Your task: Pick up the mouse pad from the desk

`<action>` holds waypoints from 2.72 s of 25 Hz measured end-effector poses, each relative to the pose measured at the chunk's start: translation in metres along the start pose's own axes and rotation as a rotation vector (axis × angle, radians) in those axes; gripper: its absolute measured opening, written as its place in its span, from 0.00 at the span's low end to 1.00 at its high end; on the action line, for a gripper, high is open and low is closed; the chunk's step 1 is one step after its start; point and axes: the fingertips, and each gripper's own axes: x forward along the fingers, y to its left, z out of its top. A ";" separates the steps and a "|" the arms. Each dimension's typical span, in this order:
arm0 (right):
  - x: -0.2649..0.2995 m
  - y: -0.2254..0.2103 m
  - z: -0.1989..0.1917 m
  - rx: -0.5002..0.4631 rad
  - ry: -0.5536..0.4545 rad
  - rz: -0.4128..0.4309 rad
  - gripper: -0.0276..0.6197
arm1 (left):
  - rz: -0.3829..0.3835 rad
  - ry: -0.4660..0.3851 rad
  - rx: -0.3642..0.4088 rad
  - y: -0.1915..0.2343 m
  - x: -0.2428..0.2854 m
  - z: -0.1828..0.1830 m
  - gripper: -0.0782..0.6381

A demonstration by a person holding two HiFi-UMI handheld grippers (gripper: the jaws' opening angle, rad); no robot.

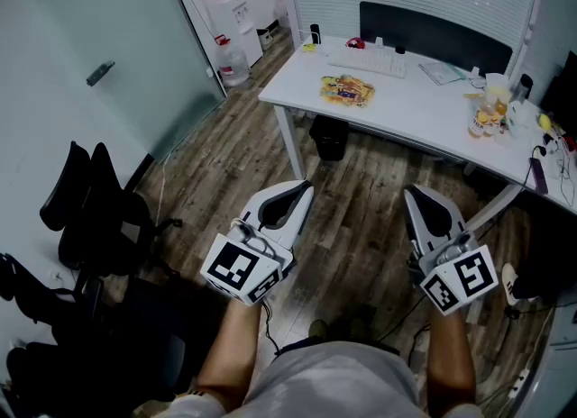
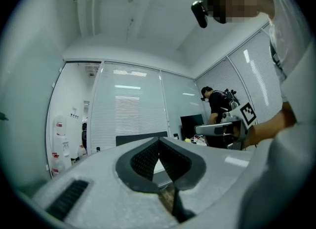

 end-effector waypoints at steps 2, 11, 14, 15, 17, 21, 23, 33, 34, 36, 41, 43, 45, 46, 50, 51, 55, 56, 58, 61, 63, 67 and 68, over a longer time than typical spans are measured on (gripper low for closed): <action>0.003 0.003 -0.001 -0.001 0.006 -0.003 0.06 | 0.001 -0.001 -0.004 0.005 -0.004 -0.001 0.13; 0.028 0.021 -0.012 -0.020 0.026 -0.029 0.06 | 0.004 -0.014 -0.018 0.042 -0.025 -0.009 0.13; 0.035 0.026 -0.016 -0.026 0.032 -0.041 0.06 | -0.005 -0.012 -0.022 0.052 -0.031 -0.014 0.13; 0.038 0.027 -0.017 -0.027 0.034 -0.045 0.06 | -0.007 -0.010 -0.023 0.055 -0.032 -0.016 0.13; 0.042 0.028 -0.019 -0.026 0.038 -0.052 0.06 | -0.007 -0.007 -0.024 0.061 -0.034 -0.018 0.13; 0.050 0.029 -0.019 -0.032 0.039 -0.054 0.06 | -0.006 -0.011 -0.025 0.071 -0.035 -0.018 0.13; 0.054 0.029 -0.020 -0.035 0.039 -0.049 0.06 | -0.005 -0.013 -0.023 0.075 -0.033 -0.018 0.13; 0.080 0.003 -0.035 -0.016 0.035 -0.028 0.06 | 0.008 0.011 -0.010 0.096 -0.006 -0.030 0.13; 0.084 -0.002 -0.036 -0.014 0.033 -0.027 0.06 | 0.010 0.015 -0.009 0.100 -0.001 -0.032 0.13; 0.093 -0.014 -0.039 -0.010 0.029 -0.026 0.06 | 0.013 0.021 -0.008 0.108 0.010 -0.036 0.13; 0.117 -0.050 -0.052 0.002 0.038 -0.026 0.06 | 0.014 0.040 -0.016 0.129 0.048 -0.051 0.13; 0.129 -0.067 -0.055 0.005 0.042 -0.027 0.06 | 0.015 0.044 -0.018 0.139 0.065 -0.056 0.13; 0.142 -0.084 -0.058 0.005 0.044 -0.024 0.06 | 0.019 0.048 -0.021 0.150 0.083 -0.061 0.13; 0.149 -0.092 -0.059 0.004 0.047 -0.021 0.06 | 0.022 0.051 -0.024 0.156 0.092 -0.063 0.13; 0.173 -0.123 -0.068 0.000 0.069 -0.009 0.06 | 0.031 0.068 -0.034 0.175 0.127 -0.074 0.13; 0.179 -0.131 -0.069 0.000 0.073 -0.007 0.06 | 0.032 0.073 -0.035 0.179 0.136 -0.077 0.13; 0.202 -0.167 -0.077 -0.003 0.088 0.003 0.06 | 0.041 0.086 -0.036 0.197 0.172 -0.088 0.13; 0.207 -0.175 -0.080 -0.005 0.095 0.005 0.06 | 0.043 0.088 -0.035 0.201 0.181 -0.090 0.13; 0.216 -0.192 -0.085 -0.007 0.106 0.012 0.06 | 0.049 0.094 -0.035 0.209 0.199 -0.095 0.13; 0.229 -0.217 -0.091 -0.011 0.118 0.024 0.06 | 0.060 0.102 -0.039 0.217 0.225 -0.102 0.13; 0.235 -0.232 -0.094 -0.012 0.125 0.031 0.06 | 0.067 0.109 -0.044 0.221 0.241 -0.107 0.13; 0.246 -0.256 -0.101 -0.005 0.144 0.044 0.06 | 0.076 0.126 -0.042 0.229 0.263 -0.115 0.13; 0.248 -0.261 -0.103 -0.004 0.149 0.047 0.06 | 0.077 0.132 -0.040 0.231 0.268 -0.118 0.13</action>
